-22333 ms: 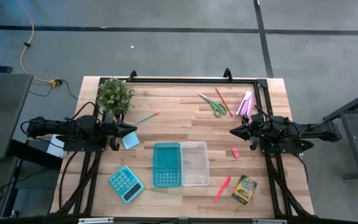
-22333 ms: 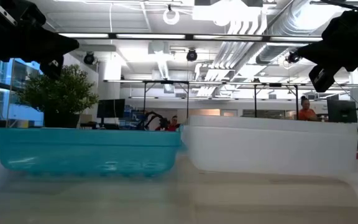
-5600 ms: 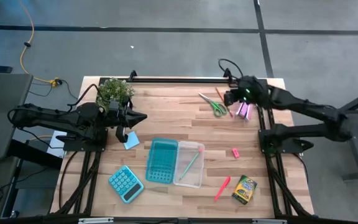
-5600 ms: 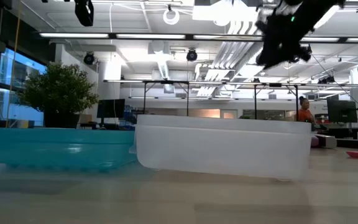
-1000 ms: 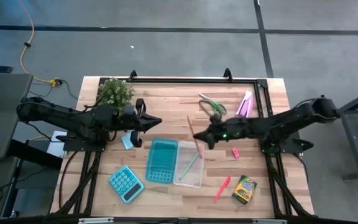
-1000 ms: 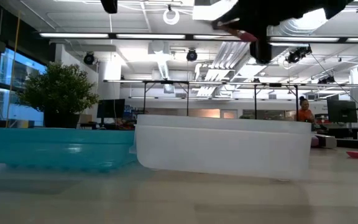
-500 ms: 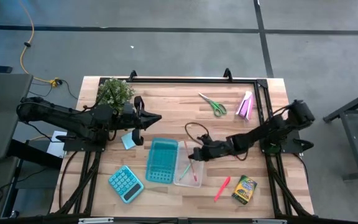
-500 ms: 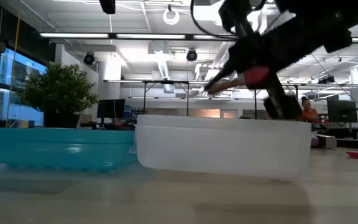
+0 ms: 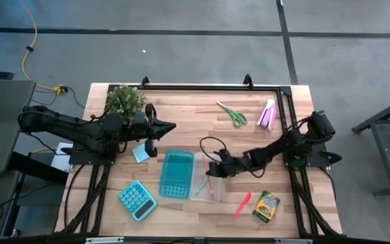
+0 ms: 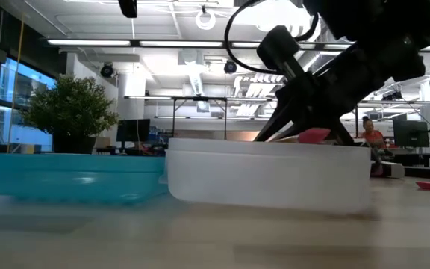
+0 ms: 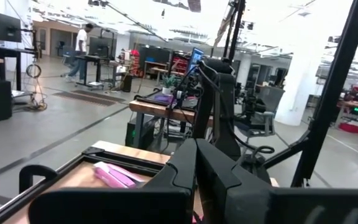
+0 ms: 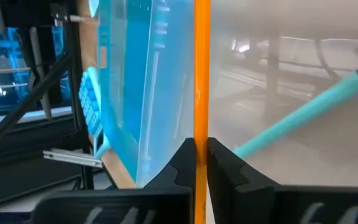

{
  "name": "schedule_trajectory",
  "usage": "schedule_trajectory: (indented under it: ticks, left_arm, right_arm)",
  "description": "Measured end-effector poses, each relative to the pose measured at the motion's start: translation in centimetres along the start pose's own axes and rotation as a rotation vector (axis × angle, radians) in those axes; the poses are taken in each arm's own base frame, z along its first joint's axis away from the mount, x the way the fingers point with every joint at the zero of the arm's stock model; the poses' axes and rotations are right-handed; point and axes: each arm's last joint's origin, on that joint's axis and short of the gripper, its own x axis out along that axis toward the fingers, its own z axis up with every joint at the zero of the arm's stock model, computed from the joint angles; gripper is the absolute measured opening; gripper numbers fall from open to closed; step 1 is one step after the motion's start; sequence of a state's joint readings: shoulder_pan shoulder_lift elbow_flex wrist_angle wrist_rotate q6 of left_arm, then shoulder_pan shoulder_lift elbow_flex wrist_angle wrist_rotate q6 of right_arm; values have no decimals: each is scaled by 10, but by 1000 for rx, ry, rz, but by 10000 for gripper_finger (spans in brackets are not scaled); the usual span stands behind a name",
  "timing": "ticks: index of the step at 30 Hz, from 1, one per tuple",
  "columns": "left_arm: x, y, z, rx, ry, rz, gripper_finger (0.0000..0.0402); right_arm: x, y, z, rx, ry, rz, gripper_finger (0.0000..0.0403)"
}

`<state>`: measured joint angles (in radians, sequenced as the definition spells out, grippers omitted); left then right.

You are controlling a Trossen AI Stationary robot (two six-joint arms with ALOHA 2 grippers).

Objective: Pack school essentials
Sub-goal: Put the yellow pencil into the blue supply box, then put the green scissors into the blue supply box

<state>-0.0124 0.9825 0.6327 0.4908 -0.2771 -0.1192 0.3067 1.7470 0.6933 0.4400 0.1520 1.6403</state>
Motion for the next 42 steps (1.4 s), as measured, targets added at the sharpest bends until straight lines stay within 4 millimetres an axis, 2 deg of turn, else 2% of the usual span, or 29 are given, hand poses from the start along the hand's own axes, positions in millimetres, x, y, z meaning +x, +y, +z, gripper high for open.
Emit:
schedule_trajectory:
  ticks: [8, 17, 32, 42]
  left_arm:
    - [0, 0, 0, -7, -1, 6, 0]
    - [0, 0, 0, -8, -2, 7, 0]
    - [0, 0, 0, -11, -1, 7, 0]
    - [0, 0, 0, -34, -1, 7, 0]
  right_arm:
    - [3, -4, -1, -70, 77, -22, 3]
    - [3, -4, 1, -69, 8, -18, 12]
    - [3, -6, 1, -79, 22, -37, 109]
    - [-10, 6, 4, -265, 117, -5, 182]
